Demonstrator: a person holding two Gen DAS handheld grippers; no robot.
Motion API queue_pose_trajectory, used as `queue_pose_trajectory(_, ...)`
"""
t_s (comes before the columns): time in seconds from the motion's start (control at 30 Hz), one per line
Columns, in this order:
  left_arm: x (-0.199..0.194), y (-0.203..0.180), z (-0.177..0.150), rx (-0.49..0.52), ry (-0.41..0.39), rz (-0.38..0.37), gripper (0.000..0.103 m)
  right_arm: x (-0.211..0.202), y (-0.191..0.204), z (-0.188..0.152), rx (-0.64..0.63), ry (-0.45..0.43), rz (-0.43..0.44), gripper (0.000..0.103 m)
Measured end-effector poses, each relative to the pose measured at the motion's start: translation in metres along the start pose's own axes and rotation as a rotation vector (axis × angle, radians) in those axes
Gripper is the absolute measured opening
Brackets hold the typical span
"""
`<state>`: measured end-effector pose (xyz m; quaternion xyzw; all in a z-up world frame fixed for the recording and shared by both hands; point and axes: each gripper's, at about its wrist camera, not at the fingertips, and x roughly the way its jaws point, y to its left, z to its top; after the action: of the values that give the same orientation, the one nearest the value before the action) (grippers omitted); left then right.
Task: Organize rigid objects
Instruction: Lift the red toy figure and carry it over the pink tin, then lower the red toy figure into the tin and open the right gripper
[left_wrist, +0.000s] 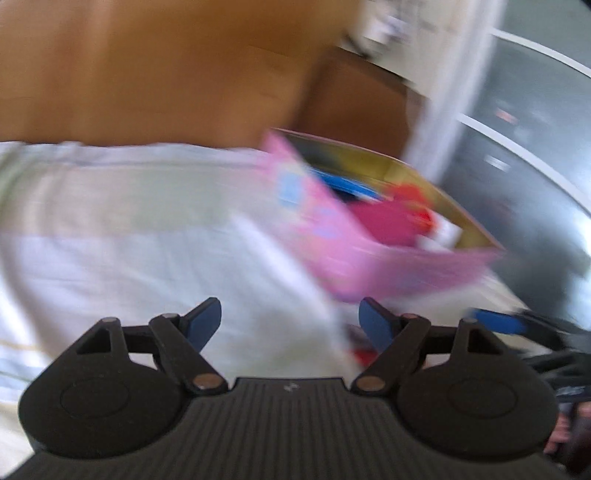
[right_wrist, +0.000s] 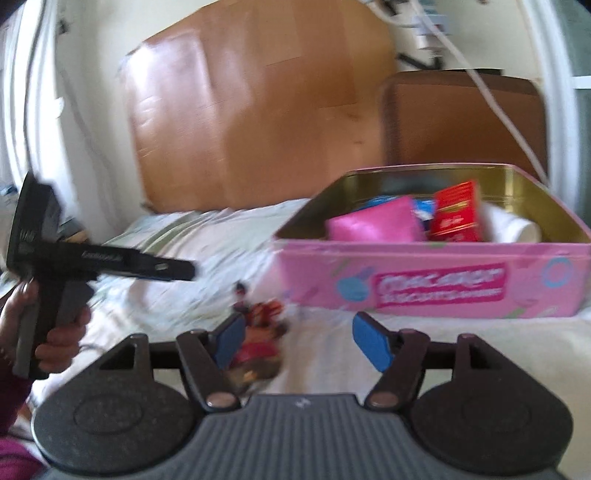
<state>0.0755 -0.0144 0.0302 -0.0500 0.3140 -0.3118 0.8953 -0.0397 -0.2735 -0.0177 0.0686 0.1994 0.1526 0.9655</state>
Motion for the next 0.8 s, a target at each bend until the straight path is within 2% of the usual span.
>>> queue_pose_trajectory(0.07, 0.005, -0.017, -0.004, 0.029, 0.027, -0.069, 0.084, 0.005, 0.007, -0.004, -0.017, 0.020, 0.042, 0.069)
queue_pose_trajectory(0.13, 0.011, -0.026, -0.007, 0.048, 0.053, -0.102, 0.084, 0.011, 0.014, -0.008, -0.033, 0.038, 0.066, 0.071)
queue_pose_trajectory(0.3, 0.031, -0.039, -0.018, 0.080, 0.120, -0.094, 0.083, 0.032, 0.036, -0.016, -0.146, 0.066, 0.064, 0.072)
queue_pose_trajectory(0.37, 0.045, -0.036, -0.023, 0.060, 0.151, -0.097, 0.077, 0.043, 0.038, -0.020, -0.154, 0.087, 0.067, 0.064)
queue_pose_trajectory(0.4, 0.044, -0.036, -0.024, 0.069, 0.125, -0.090, 0.074, 0.051, 0.037, -0.021, -0.129, 0.111, 0.068, 0.056)
queue_pose_trajectory(0.47, 0.043, -0.036, -0.022, 0.052, 0.135, -0.125, 0.060, 0.051, 0.035, -0.019, -0.106, 0.101, 0.069, 0.055)
queue_pose_trajectory(0.67, 0.021, -0.050, 0.007, 0.070, 0.041, -0.145, 0.060, 0.033, 0.031, 0.001, -0.077, -0.043, 0.072, 0.054)
queue_pose_trajectory(0.8, 0.019, -0.065, 0.034, 0.130, -0.036, -0.134, 0.061, 0.028, 0.025, 0.025, -0.090, -0.141, 0.059, 0.054)
